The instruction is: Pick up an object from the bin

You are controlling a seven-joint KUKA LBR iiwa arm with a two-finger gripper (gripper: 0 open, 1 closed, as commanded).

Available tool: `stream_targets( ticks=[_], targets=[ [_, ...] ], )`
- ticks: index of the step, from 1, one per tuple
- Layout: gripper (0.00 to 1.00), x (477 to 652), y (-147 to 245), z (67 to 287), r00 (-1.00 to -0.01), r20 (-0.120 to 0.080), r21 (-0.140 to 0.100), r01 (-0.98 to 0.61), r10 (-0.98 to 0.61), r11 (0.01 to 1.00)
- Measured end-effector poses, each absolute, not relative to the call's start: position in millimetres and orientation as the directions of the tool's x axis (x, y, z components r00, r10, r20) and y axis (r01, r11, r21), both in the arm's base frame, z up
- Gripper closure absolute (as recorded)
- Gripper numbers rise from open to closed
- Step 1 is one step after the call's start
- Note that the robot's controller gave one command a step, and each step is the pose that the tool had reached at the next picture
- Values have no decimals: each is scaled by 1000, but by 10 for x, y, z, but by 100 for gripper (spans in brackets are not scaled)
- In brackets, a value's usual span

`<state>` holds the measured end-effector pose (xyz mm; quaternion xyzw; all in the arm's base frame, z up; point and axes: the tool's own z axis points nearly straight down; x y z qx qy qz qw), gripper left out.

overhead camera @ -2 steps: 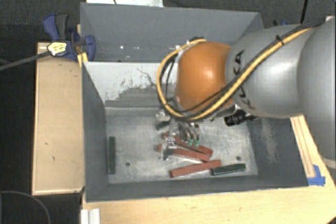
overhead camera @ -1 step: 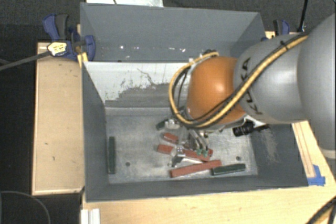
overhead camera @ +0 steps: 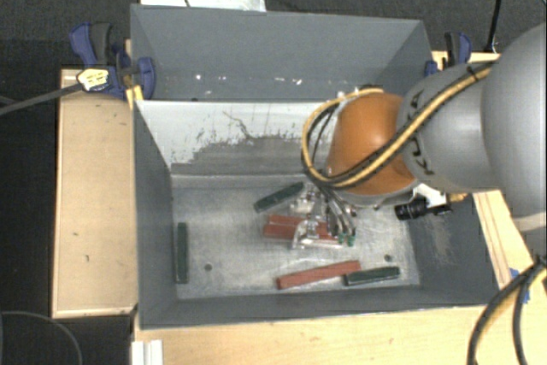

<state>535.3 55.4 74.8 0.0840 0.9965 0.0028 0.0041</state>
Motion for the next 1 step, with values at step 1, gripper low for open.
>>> stream_targets(
  ticks=[1],
  targets=[
    [100,5352,554,748,-986,-8,6,169,169,986]
  ],
)
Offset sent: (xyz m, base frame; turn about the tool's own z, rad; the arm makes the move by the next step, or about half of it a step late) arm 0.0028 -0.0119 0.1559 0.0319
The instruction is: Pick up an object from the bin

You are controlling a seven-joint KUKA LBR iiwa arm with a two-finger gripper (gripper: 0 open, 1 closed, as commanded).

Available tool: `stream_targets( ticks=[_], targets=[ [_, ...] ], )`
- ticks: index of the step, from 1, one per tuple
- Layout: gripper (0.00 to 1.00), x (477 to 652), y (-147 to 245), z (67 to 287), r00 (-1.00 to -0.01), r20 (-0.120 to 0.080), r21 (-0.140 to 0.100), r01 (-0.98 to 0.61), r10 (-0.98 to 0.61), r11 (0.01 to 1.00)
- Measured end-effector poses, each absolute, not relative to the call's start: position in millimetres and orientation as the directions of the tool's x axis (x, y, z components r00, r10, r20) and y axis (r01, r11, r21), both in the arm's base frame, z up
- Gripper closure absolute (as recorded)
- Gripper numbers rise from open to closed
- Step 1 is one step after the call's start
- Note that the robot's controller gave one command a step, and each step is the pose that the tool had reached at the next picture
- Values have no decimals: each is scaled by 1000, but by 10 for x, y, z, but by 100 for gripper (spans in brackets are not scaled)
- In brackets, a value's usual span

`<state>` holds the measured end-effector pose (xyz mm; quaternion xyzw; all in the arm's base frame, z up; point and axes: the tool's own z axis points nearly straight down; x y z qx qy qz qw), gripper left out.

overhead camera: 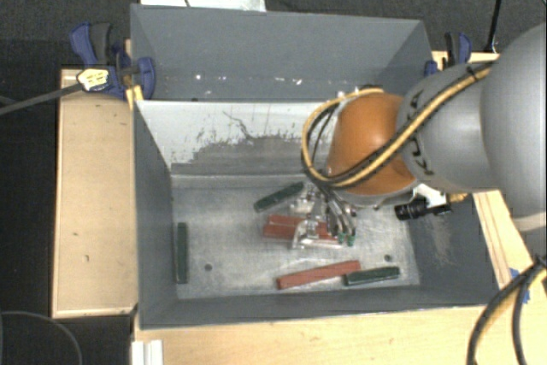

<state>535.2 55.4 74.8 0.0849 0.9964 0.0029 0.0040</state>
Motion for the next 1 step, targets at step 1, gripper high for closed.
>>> stream_targets(
  ticks=[1],
  targets=[
    [100,5392,437,2324,-979,-4,2,202,202,979]
  ],
)
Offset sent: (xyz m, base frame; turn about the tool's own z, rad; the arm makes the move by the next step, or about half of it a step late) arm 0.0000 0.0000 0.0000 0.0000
